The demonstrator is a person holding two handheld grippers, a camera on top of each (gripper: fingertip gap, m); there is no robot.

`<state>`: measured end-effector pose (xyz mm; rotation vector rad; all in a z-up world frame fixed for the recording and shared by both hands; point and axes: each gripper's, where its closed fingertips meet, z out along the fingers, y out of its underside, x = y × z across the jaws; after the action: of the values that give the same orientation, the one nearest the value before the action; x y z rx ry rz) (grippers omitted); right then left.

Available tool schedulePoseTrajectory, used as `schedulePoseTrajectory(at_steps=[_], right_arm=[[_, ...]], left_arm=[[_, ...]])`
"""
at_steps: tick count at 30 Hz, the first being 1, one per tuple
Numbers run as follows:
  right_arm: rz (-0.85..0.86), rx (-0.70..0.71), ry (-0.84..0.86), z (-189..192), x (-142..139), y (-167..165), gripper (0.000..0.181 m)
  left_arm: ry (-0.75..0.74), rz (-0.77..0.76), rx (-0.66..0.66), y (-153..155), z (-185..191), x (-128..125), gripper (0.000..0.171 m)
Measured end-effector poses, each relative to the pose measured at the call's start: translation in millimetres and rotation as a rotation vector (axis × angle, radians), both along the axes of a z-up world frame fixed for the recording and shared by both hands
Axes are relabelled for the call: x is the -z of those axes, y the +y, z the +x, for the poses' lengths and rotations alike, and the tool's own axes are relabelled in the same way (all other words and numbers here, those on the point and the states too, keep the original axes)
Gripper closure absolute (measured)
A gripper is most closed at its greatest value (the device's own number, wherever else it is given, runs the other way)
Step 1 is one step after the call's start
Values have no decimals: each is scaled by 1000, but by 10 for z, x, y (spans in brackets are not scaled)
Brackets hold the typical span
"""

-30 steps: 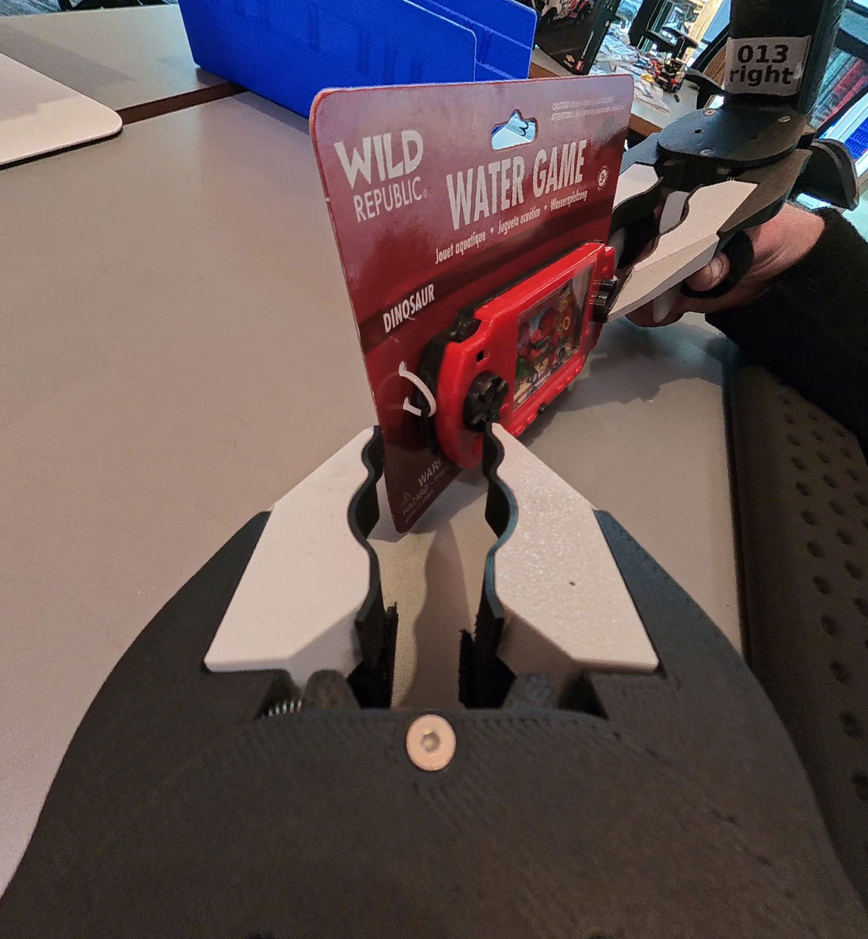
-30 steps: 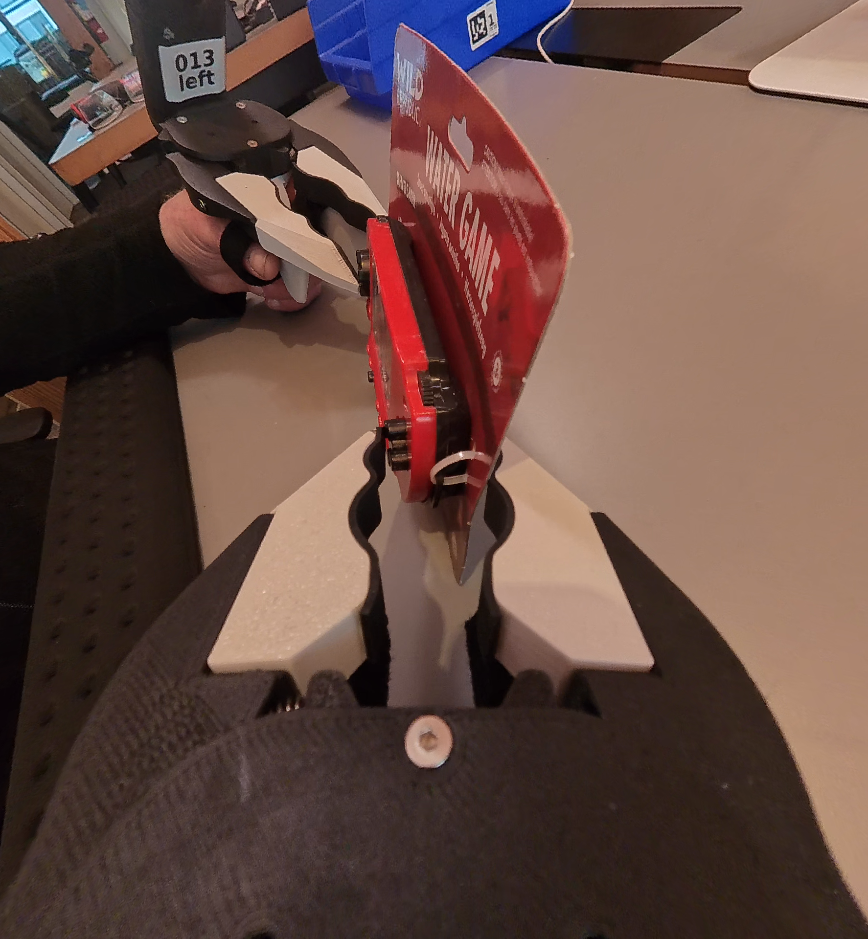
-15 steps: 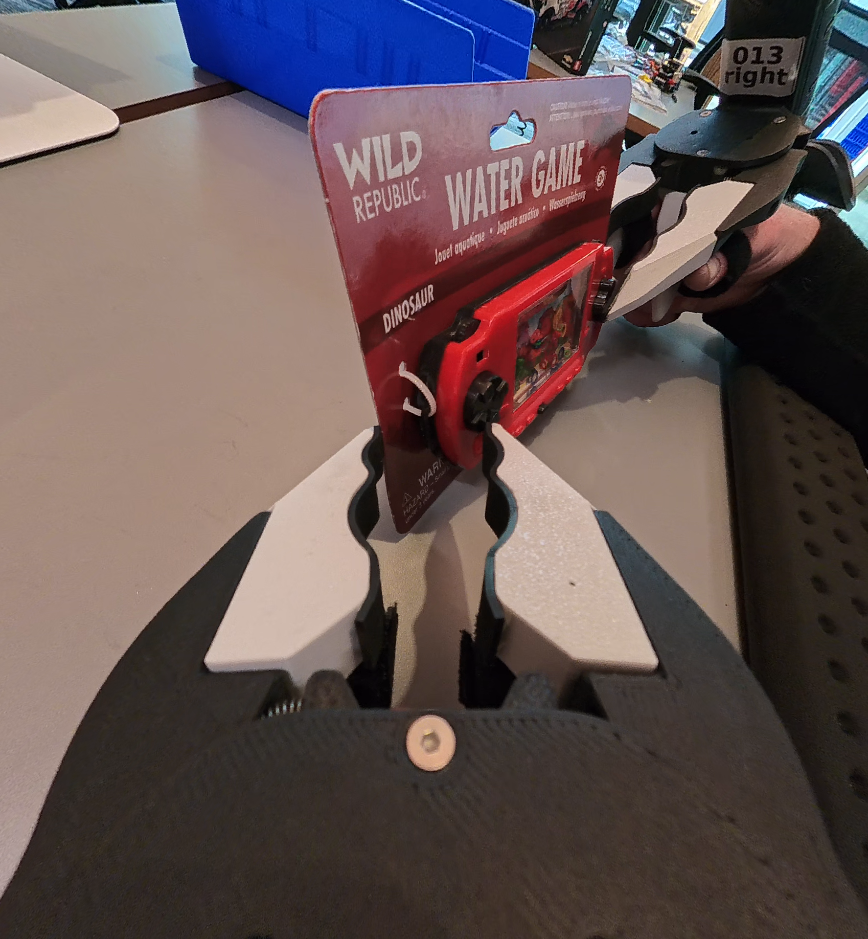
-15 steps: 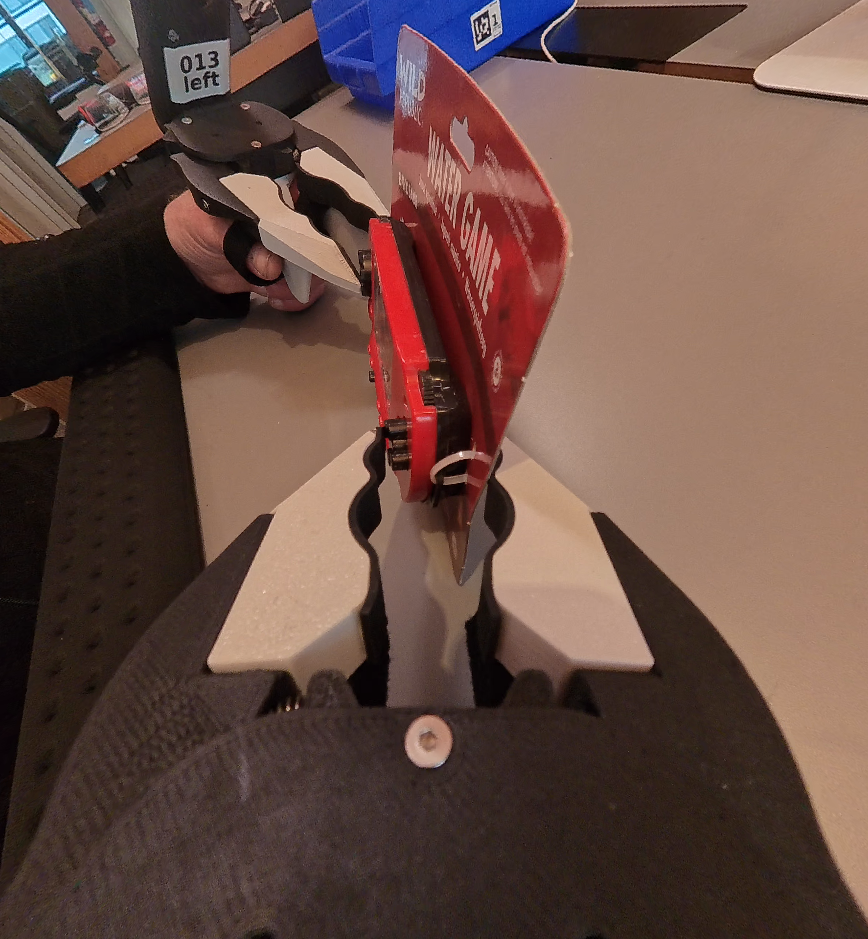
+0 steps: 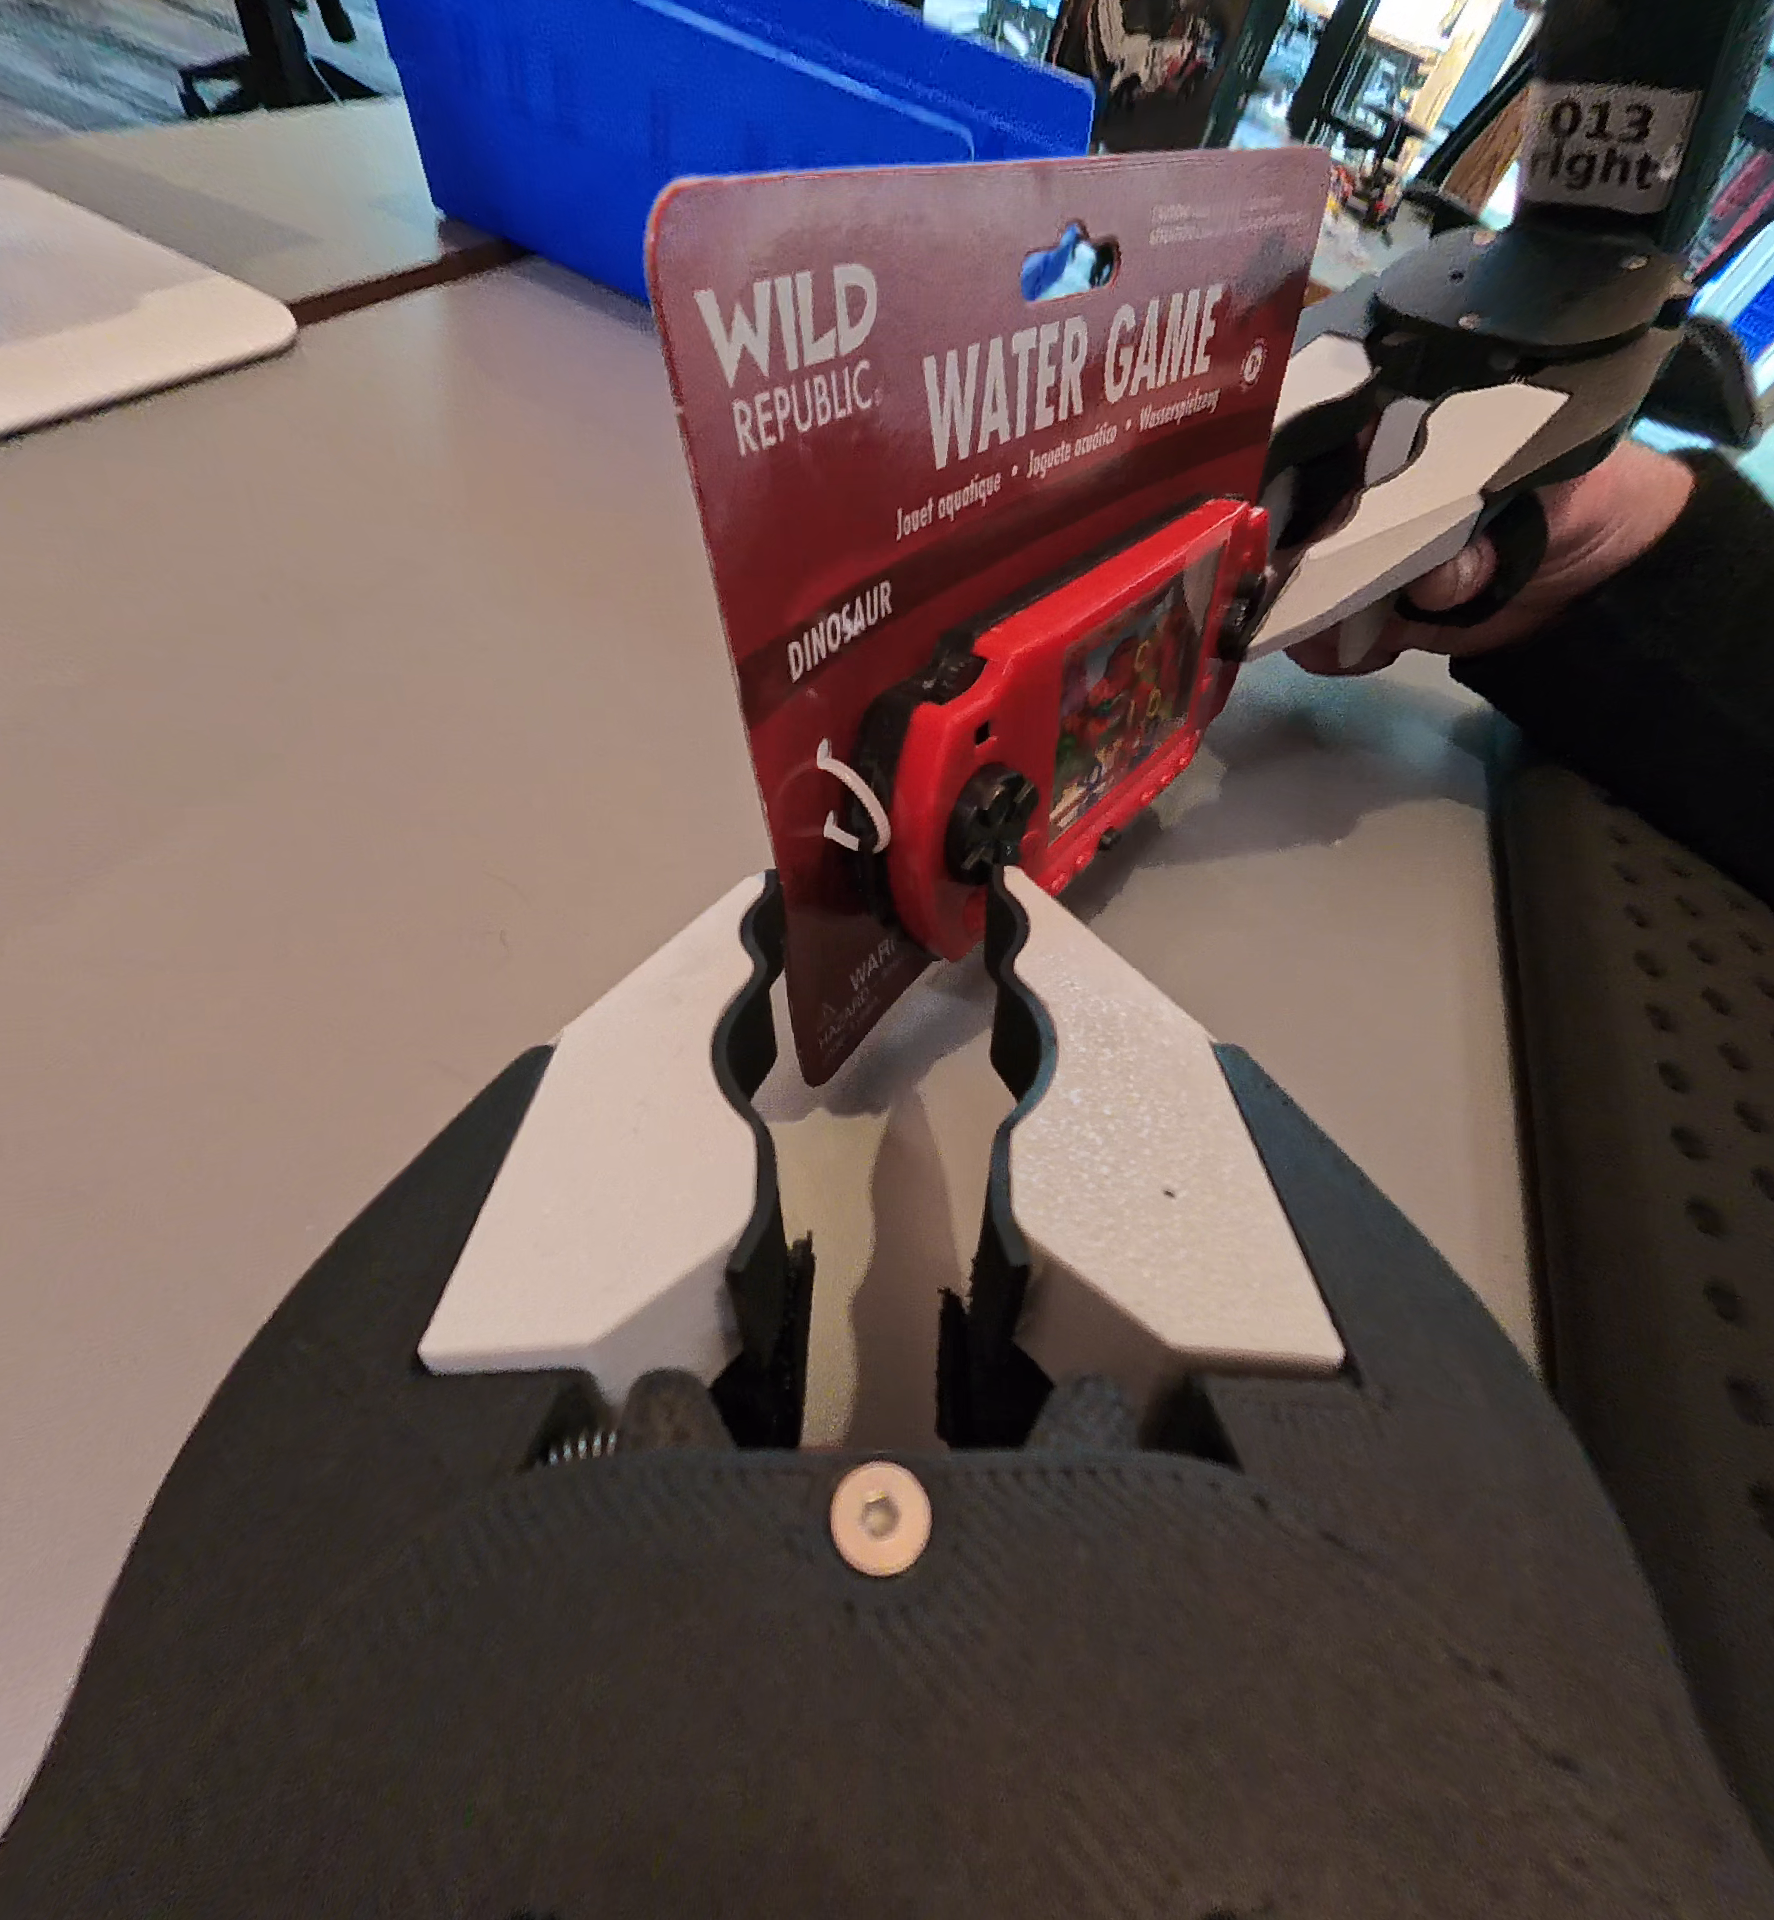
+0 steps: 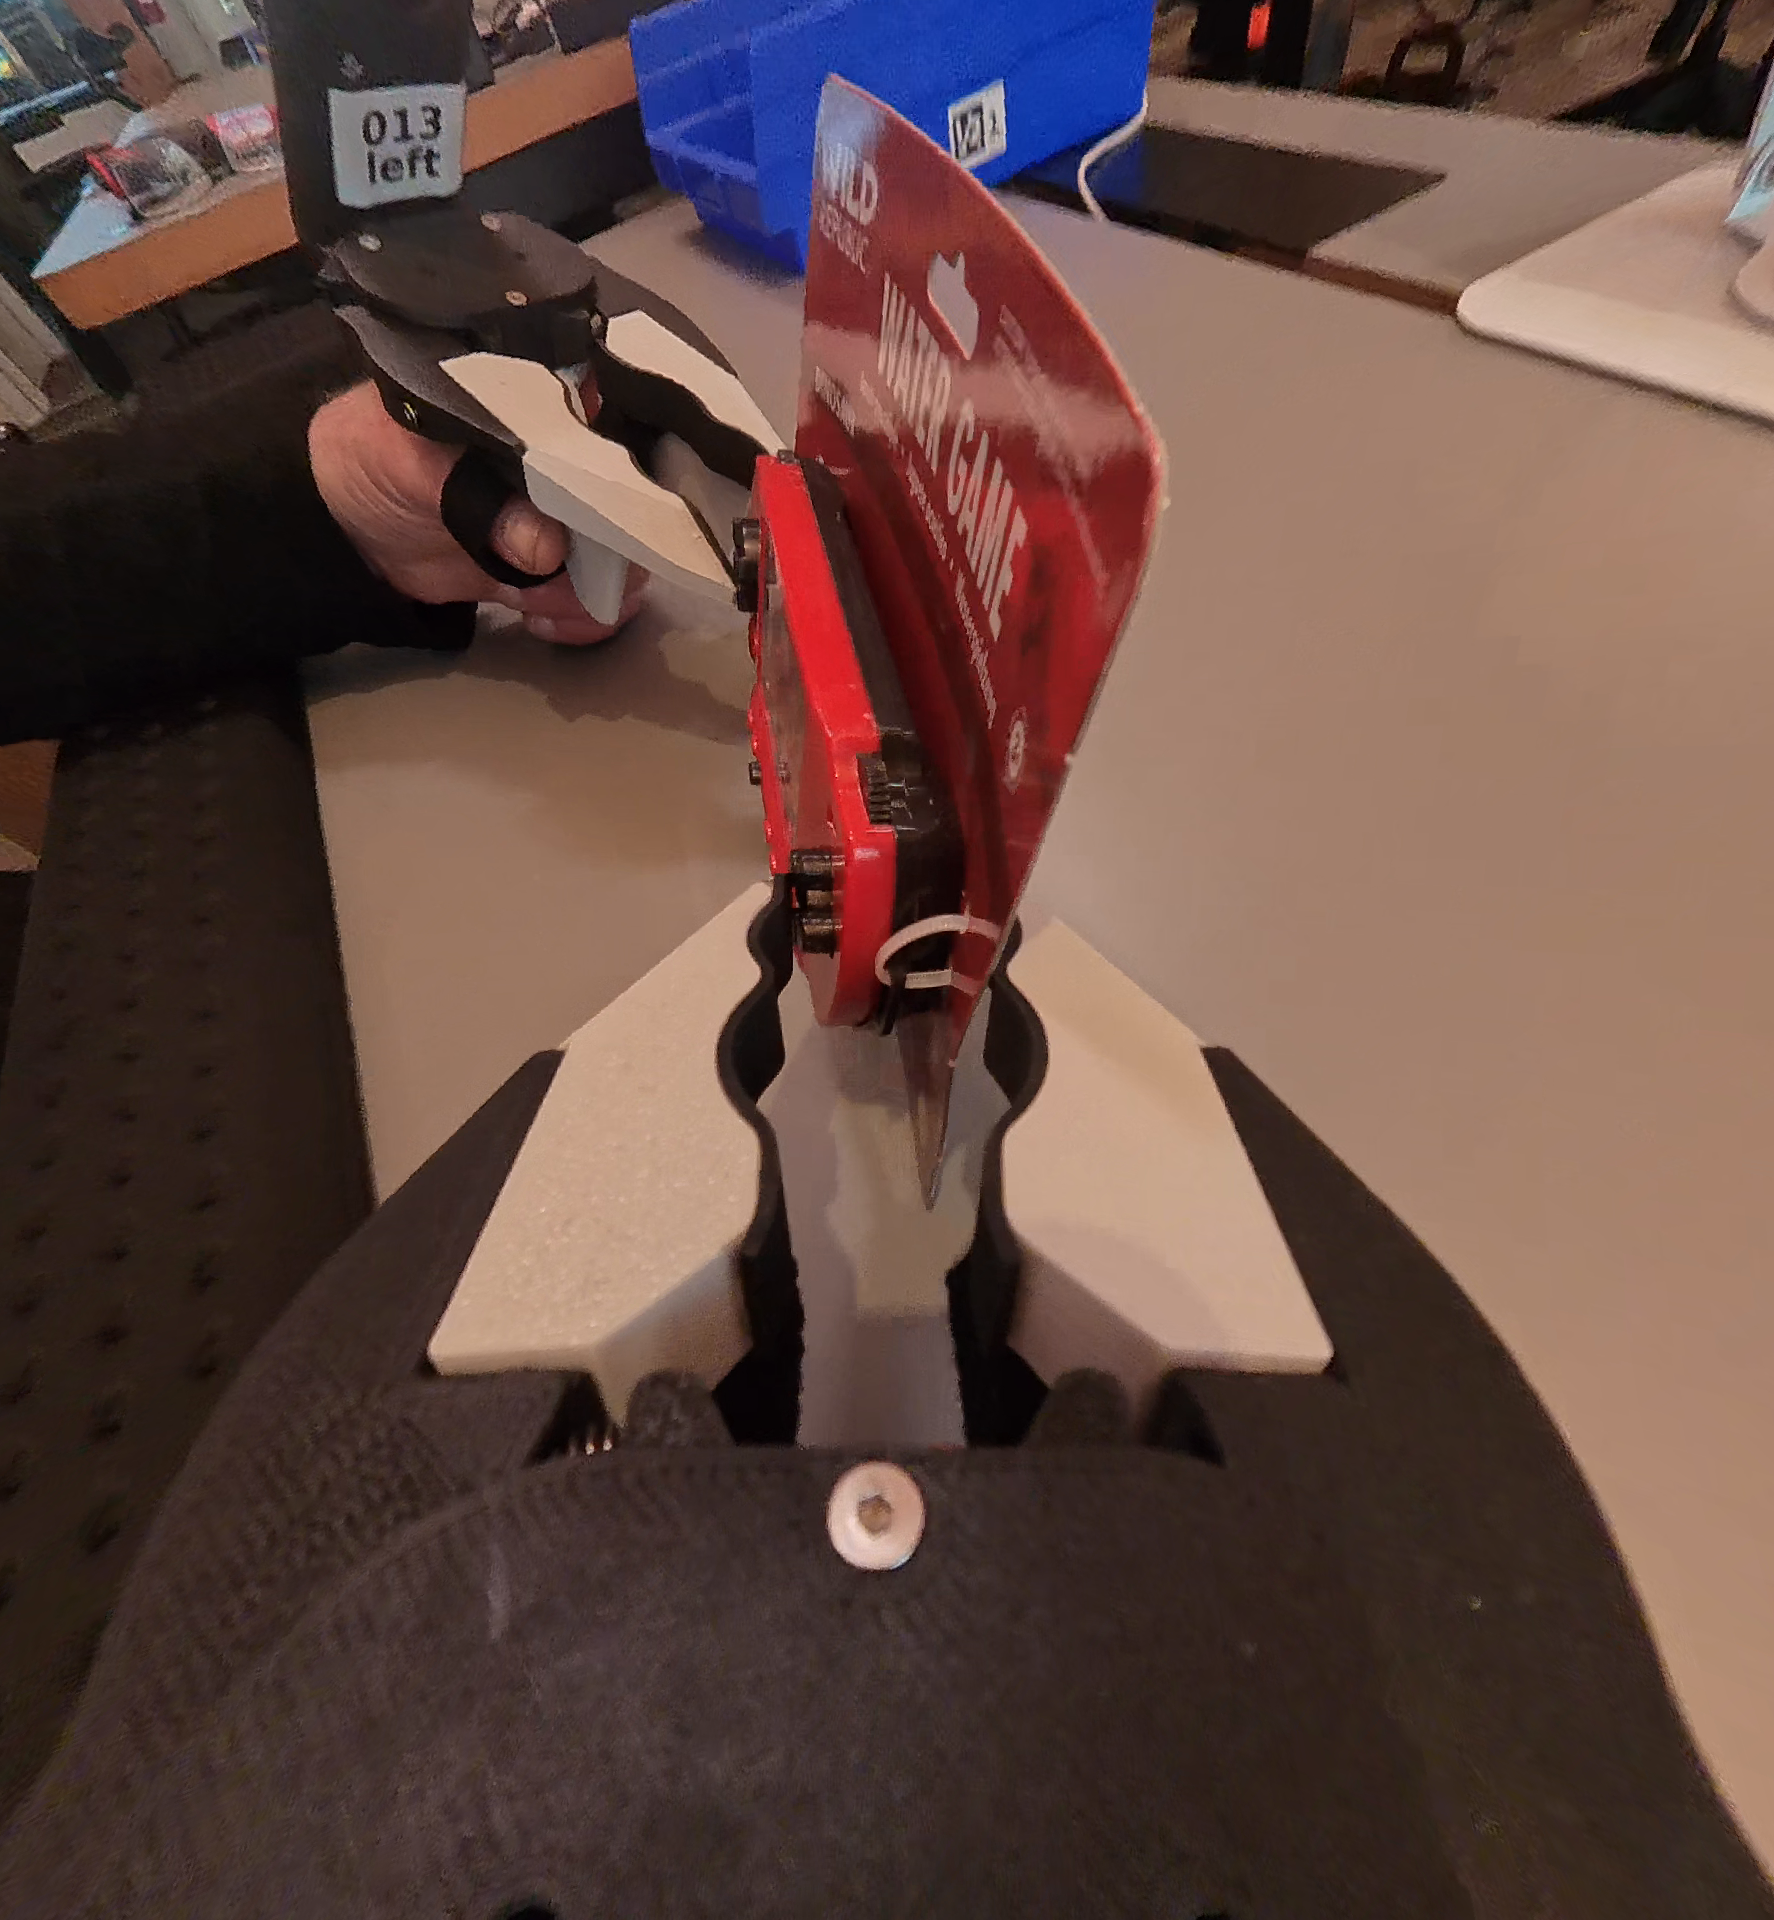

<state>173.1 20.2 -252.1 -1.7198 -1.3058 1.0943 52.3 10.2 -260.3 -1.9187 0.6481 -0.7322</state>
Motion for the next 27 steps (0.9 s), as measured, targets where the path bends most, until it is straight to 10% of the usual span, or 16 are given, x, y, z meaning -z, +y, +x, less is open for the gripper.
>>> schedulePoseTrajectory(at_steps=[27], right_arm=[[-79,-17,-4,-30,99,-8,149]], left_arm=[[56,-16,-6,21,24,69,133]])
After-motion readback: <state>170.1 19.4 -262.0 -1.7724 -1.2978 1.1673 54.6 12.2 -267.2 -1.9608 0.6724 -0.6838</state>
